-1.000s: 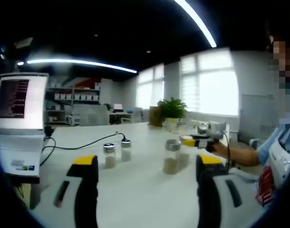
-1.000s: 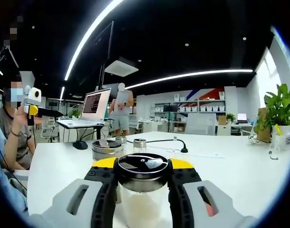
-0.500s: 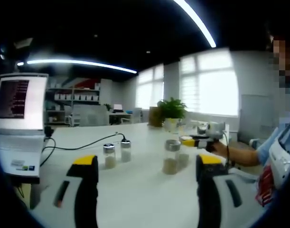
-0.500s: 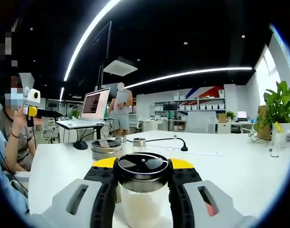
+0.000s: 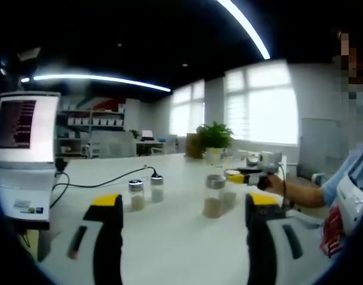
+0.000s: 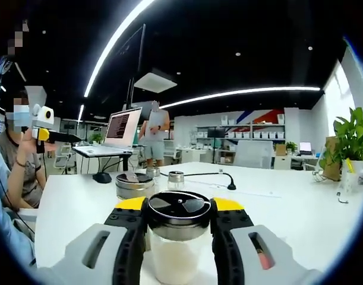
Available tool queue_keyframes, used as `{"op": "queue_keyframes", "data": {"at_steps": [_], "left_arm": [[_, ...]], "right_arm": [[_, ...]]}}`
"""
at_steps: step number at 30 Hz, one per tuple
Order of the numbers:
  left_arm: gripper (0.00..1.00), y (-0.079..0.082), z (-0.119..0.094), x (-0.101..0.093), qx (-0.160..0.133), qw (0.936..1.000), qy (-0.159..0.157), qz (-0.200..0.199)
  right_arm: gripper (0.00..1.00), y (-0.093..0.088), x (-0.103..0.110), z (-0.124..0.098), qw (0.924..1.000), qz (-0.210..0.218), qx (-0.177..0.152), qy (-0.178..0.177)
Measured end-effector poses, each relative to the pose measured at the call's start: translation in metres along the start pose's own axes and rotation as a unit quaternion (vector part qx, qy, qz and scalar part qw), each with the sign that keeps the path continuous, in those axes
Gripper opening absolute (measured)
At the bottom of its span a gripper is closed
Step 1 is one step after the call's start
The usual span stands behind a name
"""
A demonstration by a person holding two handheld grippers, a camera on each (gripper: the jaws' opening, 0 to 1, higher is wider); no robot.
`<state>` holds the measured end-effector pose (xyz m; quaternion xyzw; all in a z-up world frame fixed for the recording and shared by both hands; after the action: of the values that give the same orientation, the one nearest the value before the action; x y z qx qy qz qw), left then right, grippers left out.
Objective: Rotate the seasoning bottle until the label or dispensing opening points toward the visible target arrow and the bottle remains upright within the marked orientation range
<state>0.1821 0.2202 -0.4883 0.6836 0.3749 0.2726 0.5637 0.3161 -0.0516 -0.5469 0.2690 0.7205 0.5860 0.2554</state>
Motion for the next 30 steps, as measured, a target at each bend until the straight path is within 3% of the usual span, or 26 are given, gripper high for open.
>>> {"op": "queue_keyframes", "data": {"at_steps": [2,7,17,24,30], "left_arm": [[0.90,0.000,-0.001,0.001,-0.001,1.0000,0.001,0.000],[0.90,0.000,-0.002,0.002,-0.001,1.0000,0.003,-0.002],[0.90,0.001,-0.003,0.002,-0.003,1.0000,0.002,-0.002],[0.90,0.001,-0.003,0.002,-0.003,1.0000,0.001,-0.002],[0.90,0.001,-0.002,0.002,-0.002,1.0000,0.001,-0.002]], "right_arm": [[0.52,0.000,-0.002,-0.001,0.9999,0.007,0.002,-0.009],[0.60,0.000,-0.004,-0.009,0.9991,0.025,0.007,-0.034],[0.63,0.009,-0.006,-0.028,0.9923,0.046,-0.013,-0.114],[0.63,0.006,-0.004,-0.031,0.9858,0.067,-0.027,-0.151],[0.61,0.004,0.004,-0.027,0.9823,0.058,-0.031,-0.175]]}}
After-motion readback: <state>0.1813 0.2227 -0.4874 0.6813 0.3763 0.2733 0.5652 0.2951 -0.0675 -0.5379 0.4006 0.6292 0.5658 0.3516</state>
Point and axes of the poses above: the point that each gripper's makers call its tool centre point, and the gripper's own axes: z roughly forward along the fingers, x roughly to its left, y roughly out of its top, the point moved 1 cm from there along -z, roughly backward along the fingers, and after that the axes turned 11 degrees about x, right-handed, at the moved point
